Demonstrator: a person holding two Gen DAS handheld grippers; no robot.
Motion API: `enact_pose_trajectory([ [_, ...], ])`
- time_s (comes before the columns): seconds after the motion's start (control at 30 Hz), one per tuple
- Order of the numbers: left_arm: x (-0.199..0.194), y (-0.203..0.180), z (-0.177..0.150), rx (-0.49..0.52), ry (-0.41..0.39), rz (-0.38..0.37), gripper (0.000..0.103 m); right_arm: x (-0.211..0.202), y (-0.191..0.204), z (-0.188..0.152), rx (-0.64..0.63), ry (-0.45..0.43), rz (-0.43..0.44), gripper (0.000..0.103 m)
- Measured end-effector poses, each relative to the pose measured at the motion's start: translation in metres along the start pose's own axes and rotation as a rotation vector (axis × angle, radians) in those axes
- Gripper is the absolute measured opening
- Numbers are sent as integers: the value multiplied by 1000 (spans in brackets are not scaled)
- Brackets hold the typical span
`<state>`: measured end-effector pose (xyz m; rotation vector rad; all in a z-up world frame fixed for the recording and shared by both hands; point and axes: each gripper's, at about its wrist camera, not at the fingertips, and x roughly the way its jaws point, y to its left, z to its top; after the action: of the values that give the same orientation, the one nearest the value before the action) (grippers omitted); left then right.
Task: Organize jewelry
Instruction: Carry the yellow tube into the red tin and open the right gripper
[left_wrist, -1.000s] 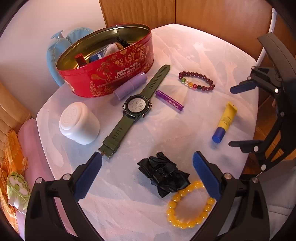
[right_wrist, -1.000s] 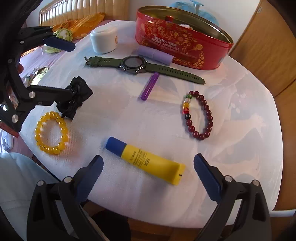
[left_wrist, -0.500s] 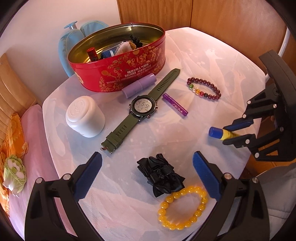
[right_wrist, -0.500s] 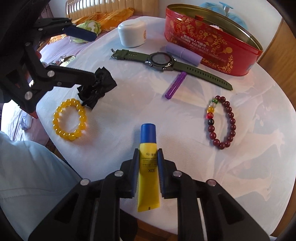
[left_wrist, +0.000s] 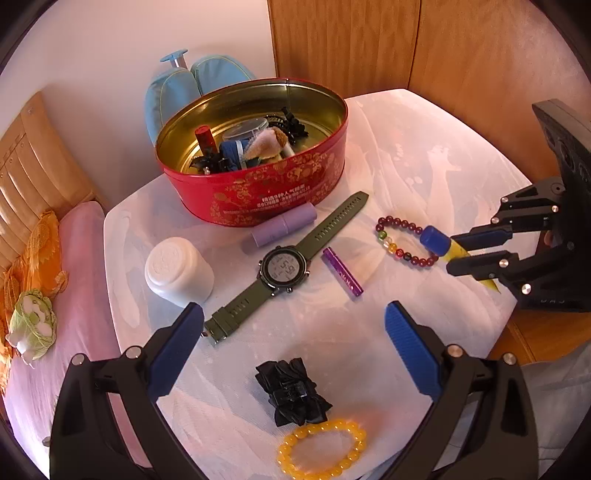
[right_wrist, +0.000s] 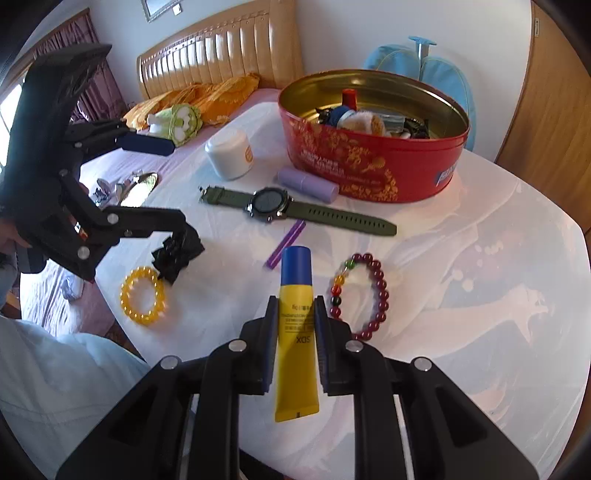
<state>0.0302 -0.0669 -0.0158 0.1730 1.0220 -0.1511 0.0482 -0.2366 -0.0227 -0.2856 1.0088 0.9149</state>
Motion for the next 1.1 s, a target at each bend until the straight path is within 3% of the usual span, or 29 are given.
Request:
enact_pose_trajectory([
  [0.13,0,21,26,3,-49,14,96,-16,-17,42,54,-103,22,20],
  [0.27,9,51,61,-17,-85,32,96,-12,-37,105,108,-153,13,20],
  [0.37,17,72,83,-30,-131,23,96,14,-41,157,60,-131,-24,20],
  [0.5,34,94,95,-16,-123,84,96,75,-40,203,-2,-30,-21,20],
  [0.63,42,113,84,-28,-105,77,96,135,-33,214,-52,89,-16,20],
  [0.87,54,140,62,-139,-60,61,96,151,-34,207,-38,134,-22,21],
  [0.93,54,140,60,-152,-59,56,96,147,-34,206,-36,125,-27,28],
  [1.0,52,137,59,-146,-61,53,96,137,-33,203,-31,98,-32,46],
  [1.1,47,130,58,-121,-67,60,96,119,-33,200,-21,55,-40,47],
])
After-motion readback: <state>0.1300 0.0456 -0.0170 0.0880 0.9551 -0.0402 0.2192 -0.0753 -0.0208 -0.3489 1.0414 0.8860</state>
